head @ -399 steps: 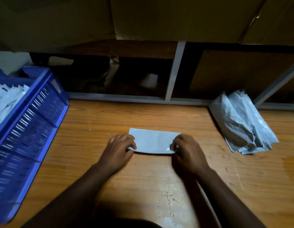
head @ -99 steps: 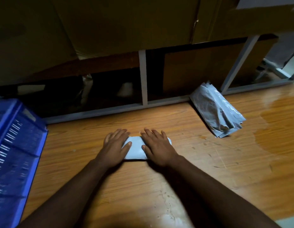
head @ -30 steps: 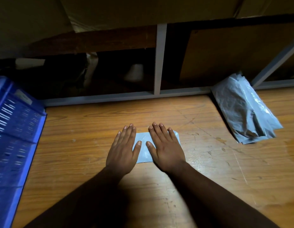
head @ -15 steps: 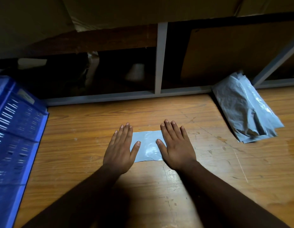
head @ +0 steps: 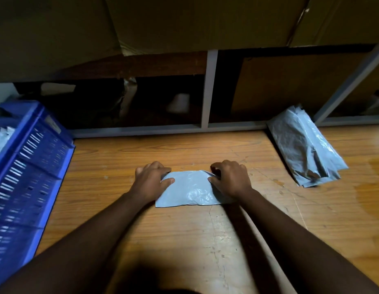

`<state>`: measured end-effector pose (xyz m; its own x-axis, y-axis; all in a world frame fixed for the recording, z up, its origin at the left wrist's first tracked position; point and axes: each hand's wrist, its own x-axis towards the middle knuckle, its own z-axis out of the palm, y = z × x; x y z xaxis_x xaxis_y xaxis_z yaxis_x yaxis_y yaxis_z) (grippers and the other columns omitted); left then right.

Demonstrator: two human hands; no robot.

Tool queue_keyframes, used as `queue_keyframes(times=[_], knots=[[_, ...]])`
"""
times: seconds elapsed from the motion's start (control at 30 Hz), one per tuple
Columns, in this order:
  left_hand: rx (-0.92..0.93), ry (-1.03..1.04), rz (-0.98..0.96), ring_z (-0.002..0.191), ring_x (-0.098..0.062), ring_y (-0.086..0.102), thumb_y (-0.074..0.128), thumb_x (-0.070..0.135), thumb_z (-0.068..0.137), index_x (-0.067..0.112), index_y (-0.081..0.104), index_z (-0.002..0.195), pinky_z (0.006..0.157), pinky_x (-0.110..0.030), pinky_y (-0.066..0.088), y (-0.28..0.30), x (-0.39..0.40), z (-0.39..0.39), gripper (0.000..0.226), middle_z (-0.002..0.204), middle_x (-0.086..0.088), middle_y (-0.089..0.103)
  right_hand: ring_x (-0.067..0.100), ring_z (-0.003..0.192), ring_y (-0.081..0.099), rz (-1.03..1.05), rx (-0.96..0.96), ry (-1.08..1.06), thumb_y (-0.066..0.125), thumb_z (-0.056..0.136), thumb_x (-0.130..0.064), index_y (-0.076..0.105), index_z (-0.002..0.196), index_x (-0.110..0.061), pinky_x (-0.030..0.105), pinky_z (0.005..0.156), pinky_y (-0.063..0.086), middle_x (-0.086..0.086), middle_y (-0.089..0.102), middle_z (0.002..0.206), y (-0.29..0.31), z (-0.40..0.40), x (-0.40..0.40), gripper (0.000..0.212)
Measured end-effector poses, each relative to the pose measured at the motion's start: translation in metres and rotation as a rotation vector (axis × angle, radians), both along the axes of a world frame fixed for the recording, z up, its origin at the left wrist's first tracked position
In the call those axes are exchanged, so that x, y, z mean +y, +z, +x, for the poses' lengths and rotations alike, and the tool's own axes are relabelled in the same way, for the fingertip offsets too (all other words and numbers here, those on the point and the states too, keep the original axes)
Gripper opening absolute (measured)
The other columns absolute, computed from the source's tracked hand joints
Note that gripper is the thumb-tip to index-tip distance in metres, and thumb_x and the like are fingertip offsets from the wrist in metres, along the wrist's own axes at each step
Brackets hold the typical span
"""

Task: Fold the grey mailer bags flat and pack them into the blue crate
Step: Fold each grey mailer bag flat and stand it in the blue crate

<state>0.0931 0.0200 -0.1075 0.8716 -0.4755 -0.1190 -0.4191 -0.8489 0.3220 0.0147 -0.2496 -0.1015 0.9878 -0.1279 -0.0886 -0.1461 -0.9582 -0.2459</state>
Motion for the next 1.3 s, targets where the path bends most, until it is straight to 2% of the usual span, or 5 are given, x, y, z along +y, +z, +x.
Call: queue_keyframes(times=[0.47,0.67,0.9,1.1,1.3], knots=[[0.200,-0.083,-0.412,0.093,-0.005,0.068,0.082,0.021,0.086,0.035,0.074,0.091,0.087,-0.037,0.053,0.077,0.030,0.019,0.017,0.090,0.015,0.073,0.006,0.092,0.068,0.745,-0.337,0.014,0.071,0.092,-0.008,0.071,0.092,-0.026,0.030,0.081,0.053,-0.013,0.074,0.094,0.072,-0.013,-0.016,0.019],[-0.358,-0.180,-0.370,0.106,-0.005,0.055,0.067,0.038,0.086,0.033,0.071,0.095,0.091,-0.030,0.026,0.070,0.043,-0.016,0.010,0.103,0.019,0.064,0.014,0.110,0.063,0.366,-0.546,0.235,0.072,0.083,-0.008,0.075,0.097,-0.024,0.035,0.089,0.048,-0.013,0.070,0.113,0.065,-0.035,-0.030,0.021],[-0.217,-0.154,-0.188,0.104,-0.009,0.063,0.060,0.042,0.089,0.034,0.070,0.098,0.099,-0.031,0.027,-0.005,0.047,-0.082,0.015,0.101,0.019,0.065,0.019,0.116,0.064,0.153,-0.161,0.335,0.060,0.080,-0.028,0.076,0.103,-0.029,0.034,0.101,0.041,-0.006,0.068,0.132,-0.002,-0.081,-0.021,0.028],[-0.278,-0.032,-0.320,0.115,-0.009,0.060,0.057,0.030,0.097,0.027,0.070,0.111,0.107,-0.028,0.029,0.008,0.021,-0.075,0.020,0.113,0.016,0.069,0.021,0.121,0.061,0.194,-0.344,0.175,0.062,0.096,-0.033,0.073,0.111,-0.024,0.039,0.105,0.043,-0.003,0.068,0.133,0.014,-0.061,0.012,0.021],[-0.077,0.010,-0.072,0.157,-0.009,0.009,-0.015,0.062,0.099,0.021,0.026,0.162,0.127,-0.044,-0.004,-0.002,-0.032,-0.059,0.085,0.168,0.007,0.021,0.032,0.153,0.031,0.055,-0.147,0.197,0.026,0.106,-0.040,0.050,0.151,-0.013,0.054,0.125,0.022,0.009,0.041,0.162,-0.019,-0.011,0.080,0.058]])
